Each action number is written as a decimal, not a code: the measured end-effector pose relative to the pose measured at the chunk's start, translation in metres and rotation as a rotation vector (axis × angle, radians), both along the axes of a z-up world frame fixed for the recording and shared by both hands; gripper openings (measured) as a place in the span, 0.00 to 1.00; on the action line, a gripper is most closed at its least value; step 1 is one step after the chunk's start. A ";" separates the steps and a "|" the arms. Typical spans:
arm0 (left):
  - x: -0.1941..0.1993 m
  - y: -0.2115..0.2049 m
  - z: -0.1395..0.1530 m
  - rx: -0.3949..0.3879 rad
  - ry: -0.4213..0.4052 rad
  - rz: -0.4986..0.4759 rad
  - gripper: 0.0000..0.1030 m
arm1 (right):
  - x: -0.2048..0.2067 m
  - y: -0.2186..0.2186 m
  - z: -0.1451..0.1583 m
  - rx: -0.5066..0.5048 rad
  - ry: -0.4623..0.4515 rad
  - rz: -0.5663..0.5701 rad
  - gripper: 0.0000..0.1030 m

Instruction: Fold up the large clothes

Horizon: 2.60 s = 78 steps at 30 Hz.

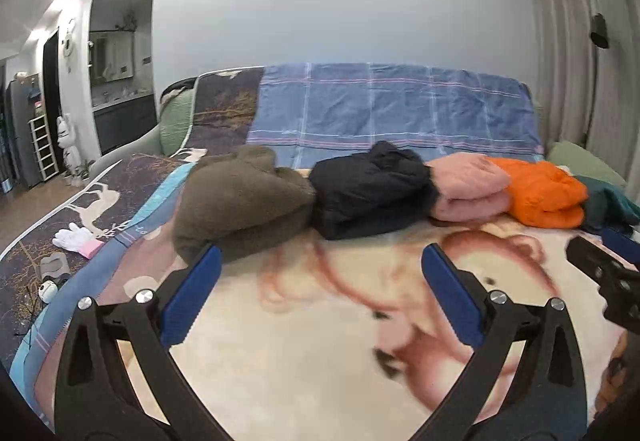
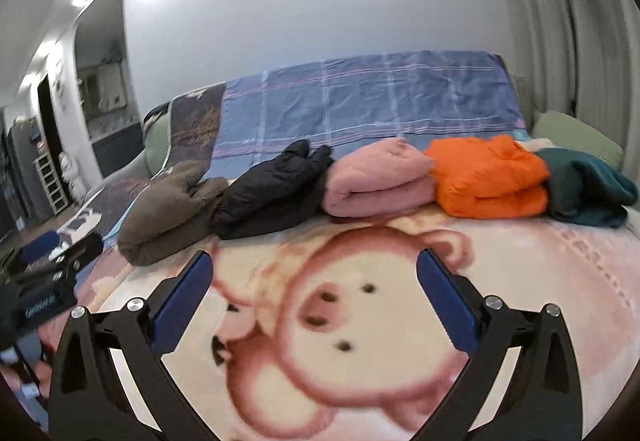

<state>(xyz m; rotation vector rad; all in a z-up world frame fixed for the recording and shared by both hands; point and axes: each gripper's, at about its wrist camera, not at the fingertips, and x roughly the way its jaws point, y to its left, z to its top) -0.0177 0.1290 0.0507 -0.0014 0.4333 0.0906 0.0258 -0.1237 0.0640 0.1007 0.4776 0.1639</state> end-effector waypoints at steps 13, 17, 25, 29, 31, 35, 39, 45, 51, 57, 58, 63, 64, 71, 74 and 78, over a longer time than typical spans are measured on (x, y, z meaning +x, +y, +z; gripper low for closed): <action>-0.033 -0.059 -0.009 0.006 0.033 -0.042 0.98 | -0.042 -0.032 0.004 -0.124 -0.046 -0.037 0.99; -0.036 -0.055 -0.017 -0.028 0.063 -0.012 0.98 | -0.045 -0.028 -0.001 -0.140 -0.028 -0.007 0.99; -0.043 -0.044 -0.031 -0.001 0.086 0.052 0.98 | -0.045 -0.026 -0.008 -0.121 -0.009 -0.011 0.99; -0.044 -0.037 -0.030 -0.006 0.078 0.084 0.98 | -0.046 -0.020 -0.008 -0.122 -0.013 0.002 0.99; -0.043 -0.032 -0.031 -0.011 0.080 0.099 0.98 | -0.046 -0.015 -0.008 -0.122 -0.014 0.011 0.99; -0.040 -0.026 -0.033 -0.015 0.089 0.098 0.98 | -0.042 -0.008 -0.012 -0.128 0.003 0.022 0.99; -0.038 -0.027 -0.036 -0.005 0.093 0.089 0.98 | -0.040 -0.003 -0.013 -0.130 0.015 0.028 0.99; -0.036 -0.025 -0.038 -0.006 0.094 0.082 0.98 | -0.038 0.001 -0.015 -0.134 0.028 0.045 0.99; -0.034 -0.025 -0.042 -0.001 0.106 0.082 0.98 | -0.036 0.002 -0.018 -0.132 0.040 0.045 0.99; -0.034 -0.023 -0.042 -0.006 0.106 0.081 0.98 | -0.035 0.006 -0.020 -0.138 0.044 0.055 0.99; -0.034 -0.023 -0.042 -0.006 0.106 0.081 0.98 | -0.035 0.006 -0.020 -0.137 0.044 0.055 0.99; -0.034 -0.024 -0.042 -0.001 0.100 0.081 0.98 | -0.035 0.006 -0.020 -0.138 0.043 0.055 0.99; -0.034 -0.024 -0.041 0.000 0.100 0.080 0.98 | -0.035 0.006 -0.020 -0.138 0.042 0.054 0.99; -0.034 -0.025 -0.040 0.002 0.097 0.079 0.98 | -0.036 0.009 -0.021 -0.137 0.047 0.057 0.99; -0.034 -0.025 -0.040 0.002 0.098 0.080 0.98 | -0.036 0.010 -0.020 -0.137 0.043 0.058 0.99; -0.034 -0.026 -0.040 0.003 0.102 0.075 0.98 | -0.036 0.010 -0.019 -0.136 0.044 0.059 0.99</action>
